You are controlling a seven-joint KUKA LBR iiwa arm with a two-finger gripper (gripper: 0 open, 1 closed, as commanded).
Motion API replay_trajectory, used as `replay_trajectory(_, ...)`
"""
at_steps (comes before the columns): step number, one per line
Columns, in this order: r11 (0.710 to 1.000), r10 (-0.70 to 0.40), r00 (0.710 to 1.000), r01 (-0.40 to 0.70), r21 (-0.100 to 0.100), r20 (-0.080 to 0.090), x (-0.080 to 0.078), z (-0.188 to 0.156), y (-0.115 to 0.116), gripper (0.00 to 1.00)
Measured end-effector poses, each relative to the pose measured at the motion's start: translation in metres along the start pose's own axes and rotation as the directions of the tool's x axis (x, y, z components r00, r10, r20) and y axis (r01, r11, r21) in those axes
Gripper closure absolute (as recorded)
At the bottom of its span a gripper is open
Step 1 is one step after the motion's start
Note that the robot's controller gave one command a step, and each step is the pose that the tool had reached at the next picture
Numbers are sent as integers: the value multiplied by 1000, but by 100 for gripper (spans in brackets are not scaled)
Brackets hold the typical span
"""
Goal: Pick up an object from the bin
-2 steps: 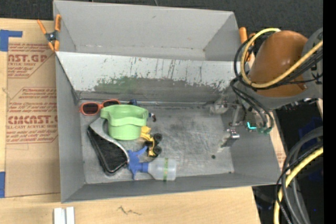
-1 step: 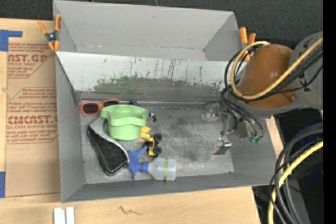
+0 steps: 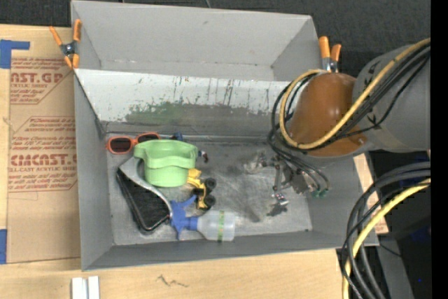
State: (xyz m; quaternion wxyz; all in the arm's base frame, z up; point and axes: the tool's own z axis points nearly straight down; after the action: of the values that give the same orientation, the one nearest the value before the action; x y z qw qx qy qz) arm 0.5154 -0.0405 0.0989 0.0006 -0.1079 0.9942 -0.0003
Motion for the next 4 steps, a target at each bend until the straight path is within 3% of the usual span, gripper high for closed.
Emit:
replay_trajectory(1, 998, 58, 998, -58, -3, -2, -8, 22, 11, 0)
replay_trajectory(2, 1000, 16, 1000, -16, 0, 1, -9, 24, 28, 0)
replay_trajectory(3, 969, -247, 969, 247, 3, 5, -11, 25, 62, 0)
replay_trajectory(4, 976, -220, 976, 220, 7, 7, -9, 25, 75, 0)
